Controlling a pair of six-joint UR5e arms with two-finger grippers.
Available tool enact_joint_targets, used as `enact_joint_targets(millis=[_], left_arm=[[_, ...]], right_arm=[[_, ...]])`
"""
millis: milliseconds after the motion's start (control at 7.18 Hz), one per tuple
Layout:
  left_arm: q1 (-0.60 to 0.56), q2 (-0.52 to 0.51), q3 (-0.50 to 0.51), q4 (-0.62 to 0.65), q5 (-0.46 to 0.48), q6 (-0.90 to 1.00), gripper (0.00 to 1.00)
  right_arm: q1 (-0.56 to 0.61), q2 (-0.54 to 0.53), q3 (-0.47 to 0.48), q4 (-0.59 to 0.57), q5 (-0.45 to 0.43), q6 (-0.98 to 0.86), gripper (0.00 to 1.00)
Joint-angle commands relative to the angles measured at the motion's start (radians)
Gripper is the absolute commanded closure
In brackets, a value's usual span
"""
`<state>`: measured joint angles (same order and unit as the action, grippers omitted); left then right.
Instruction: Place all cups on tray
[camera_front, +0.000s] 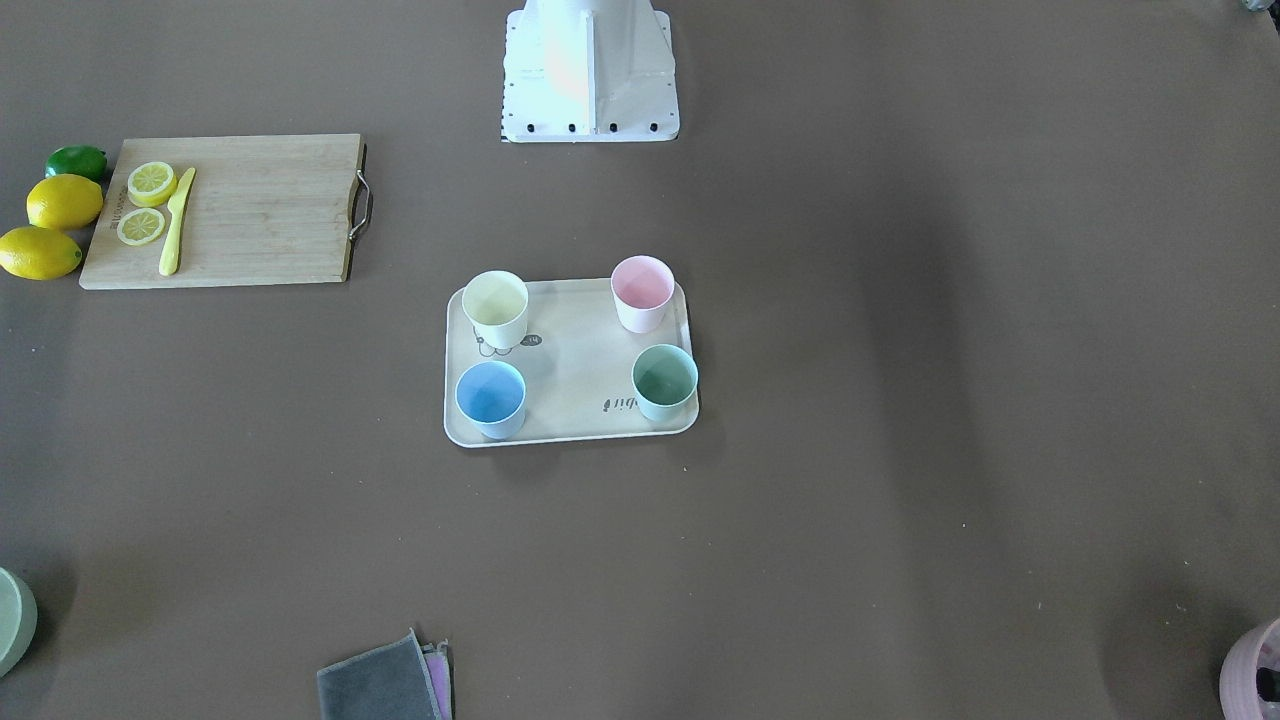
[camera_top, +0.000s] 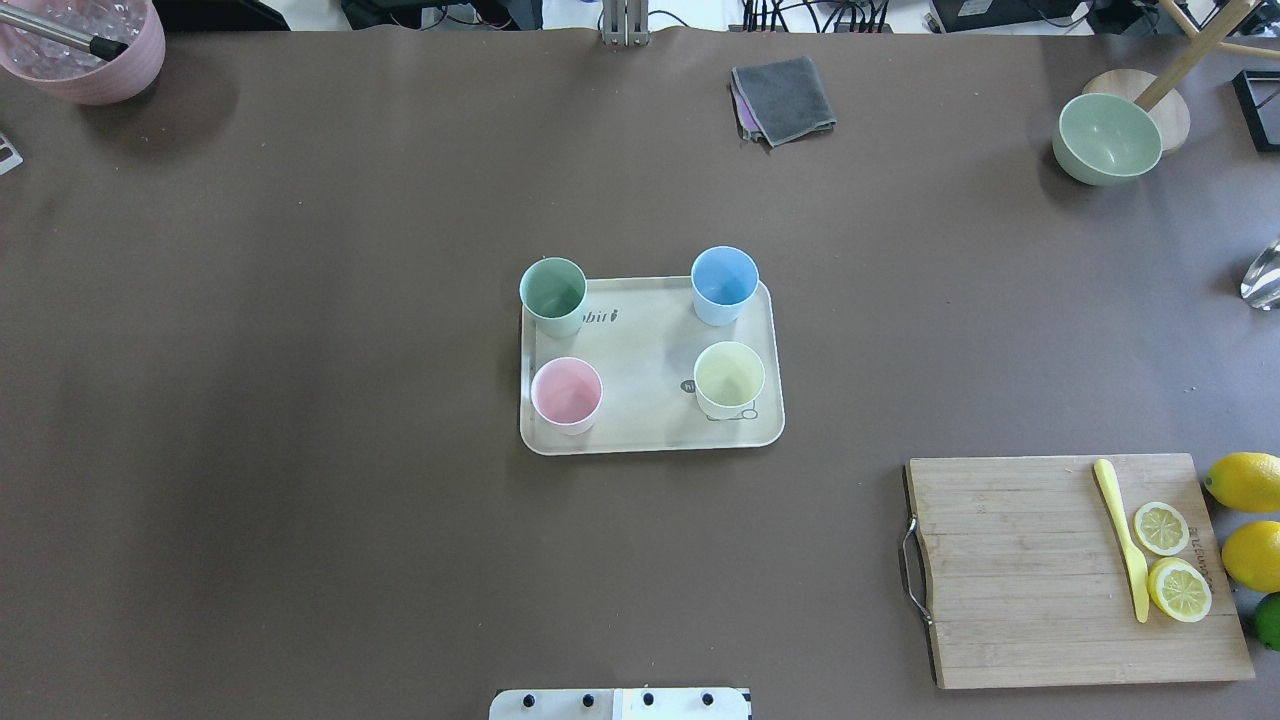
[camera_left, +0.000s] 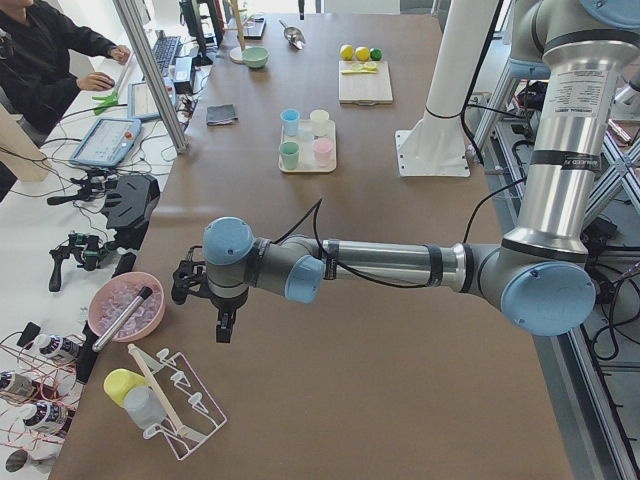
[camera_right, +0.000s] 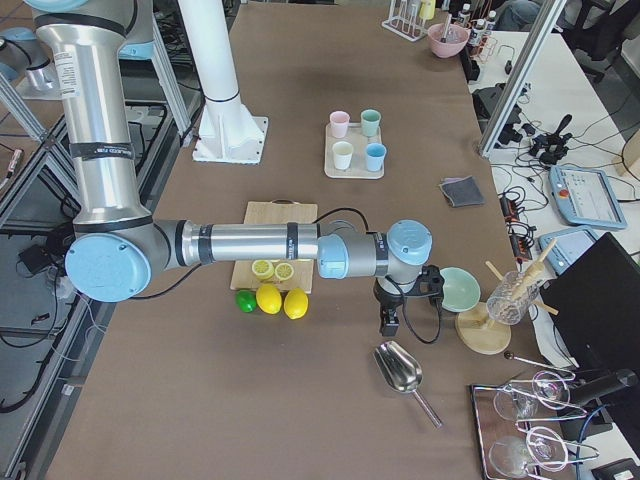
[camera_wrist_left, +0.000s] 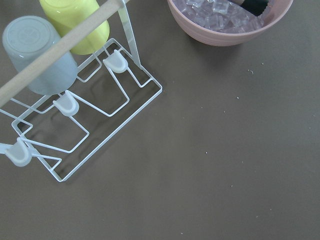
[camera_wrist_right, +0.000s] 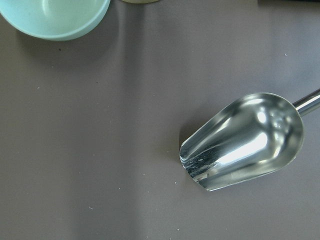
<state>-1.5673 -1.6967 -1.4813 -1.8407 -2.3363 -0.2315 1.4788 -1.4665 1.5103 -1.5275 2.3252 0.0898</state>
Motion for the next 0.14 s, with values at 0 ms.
enact_joint_targets(millis=[0], left_arm=[[0.000, -0.001, 0.001, 0.000, 0.000, 0.000, 0.02]], right_arm=[[0.000, 0.002, 0.001, 0.001, -0.001, 0.001, 0.00]])
